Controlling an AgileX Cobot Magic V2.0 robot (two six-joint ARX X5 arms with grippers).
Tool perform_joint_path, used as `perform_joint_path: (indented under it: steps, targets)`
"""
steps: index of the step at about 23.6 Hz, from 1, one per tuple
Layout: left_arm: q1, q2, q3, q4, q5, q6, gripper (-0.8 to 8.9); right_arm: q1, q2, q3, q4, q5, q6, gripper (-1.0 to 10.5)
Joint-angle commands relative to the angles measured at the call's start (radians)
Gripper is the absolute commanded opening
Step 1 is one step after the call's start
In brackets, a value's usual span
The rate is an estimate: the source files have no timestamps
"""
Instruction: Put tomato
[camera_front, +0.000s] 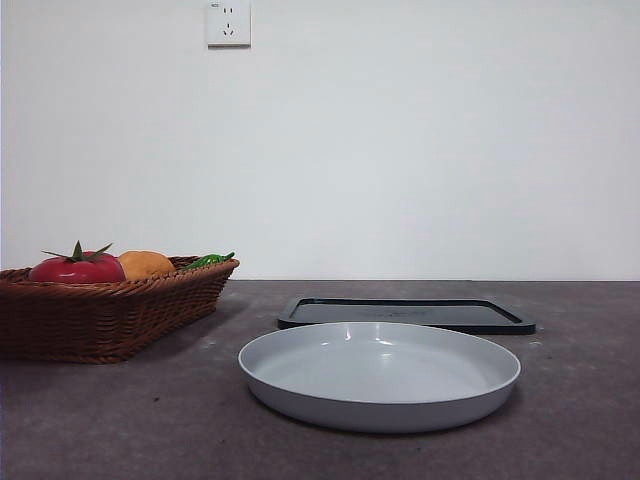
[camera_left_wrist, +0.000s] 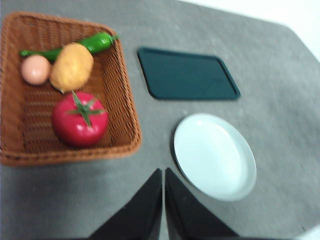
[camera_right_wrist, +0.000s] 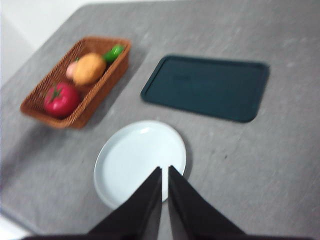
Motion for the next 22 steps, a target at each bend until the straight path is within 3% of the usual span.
perform_joint_path:
  steps: [1,11,13,17,22]
  targets:
    - [-0.013,0.027,0.05,-0.058,0.007,0.068,0.09,0.031,0.02,0.024,-0.039,-0.004,-0.049,0.1]
    - [-0.024,0.033,0.064,-0.122,0.006,0.085,0.19,0.1,0.031,0.024,-0.106,-0.002,-0.08,0.1]
    - [-0.024,0.033,0.064,-0.122,0.006,0.085,1.2,0.1,0.031,0.024,-0.105,-0.002,-0.079,0.8]
    - [-0.024,0.033,0.064,-0.121,0.006,0.085,4.57,0.1,0.031,0.024,-0.1,0.008,-0.079,4.1]
    - [-0.024,0.038,0.064,-0.099,-0.026,0.085,4.84,0.1,0.031,0.024,-0.099,0.008,-0.076,4.5]
